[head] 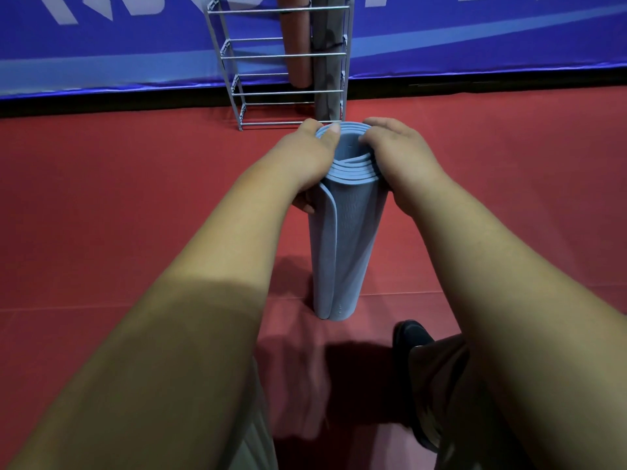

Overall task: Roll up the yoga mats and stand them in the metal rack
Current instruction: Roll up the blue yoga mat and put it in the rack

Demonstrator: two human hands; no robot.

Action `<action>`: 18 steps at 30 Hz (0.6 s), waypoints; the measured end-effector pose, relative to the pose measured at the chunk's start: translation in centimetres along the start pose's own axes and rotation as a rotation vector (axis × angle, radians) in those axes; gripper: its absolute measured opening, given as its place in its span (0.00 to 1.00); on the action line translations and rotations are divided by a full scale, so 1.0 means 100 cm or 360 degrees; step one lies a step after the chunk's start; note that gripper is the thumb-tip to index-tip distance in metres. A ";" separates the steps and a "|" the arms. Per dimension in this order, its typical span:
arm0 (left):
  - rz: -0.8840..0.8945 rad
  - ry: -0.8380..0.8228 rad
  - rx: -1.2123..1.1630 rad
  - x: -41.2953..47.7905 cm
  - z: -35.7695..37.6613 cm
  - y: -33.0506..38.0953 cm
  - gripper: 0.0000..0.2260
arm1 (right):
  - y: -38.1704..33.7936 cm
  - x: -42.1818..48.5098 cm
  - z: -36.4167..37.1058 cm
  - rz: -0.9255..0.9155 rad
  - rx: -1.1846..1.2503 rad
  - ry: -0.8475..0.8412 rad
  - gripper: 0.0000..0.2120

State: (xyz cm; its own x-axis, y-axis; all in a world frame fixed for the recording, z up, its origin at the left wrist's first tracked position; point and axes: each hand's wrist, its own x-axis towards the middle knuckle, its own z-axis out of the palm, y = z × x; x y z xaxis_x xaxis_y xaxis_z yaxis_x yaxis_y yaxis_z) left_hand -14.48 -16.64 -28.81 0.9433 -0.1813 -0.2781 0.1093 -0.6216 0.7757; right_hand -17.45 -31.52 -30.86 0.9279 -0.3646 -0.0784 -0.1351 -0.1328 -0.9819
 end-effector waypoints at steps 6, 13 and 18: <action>-0.0024 0.0074 -0.0051 0.001 0.006 -0.002 0.13 | 0.005 0.003 -0.002 -0.0052 0.0002 -0.0016 0.16; -0.0057 0.0042 -0.0110 0.005 0.007 -0.003 0.12 | 0.007 0.004 -0.004 -0.0069 -0.0055 -0.0096 0.21; -0.0002 0.0111 -0.0086 0.006 0.009 -0.004 0.14 | 0.011 0.004 -0.004 -0.0077 -0.0040 -0.0064 0.19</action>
State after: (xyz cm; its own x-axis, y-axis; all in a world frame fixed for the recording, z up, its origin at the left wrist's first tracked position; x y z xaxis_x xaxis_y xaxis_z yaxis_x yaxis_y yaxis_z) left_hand -14.27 -17.13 -29.78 0.9624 -0.1260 -0.2405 0.1253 -0.5796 0.8052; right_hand -17.31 -32.16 -31.94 0.9467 -0.3198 -0.0381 -0.0977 -0.1725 -0.9802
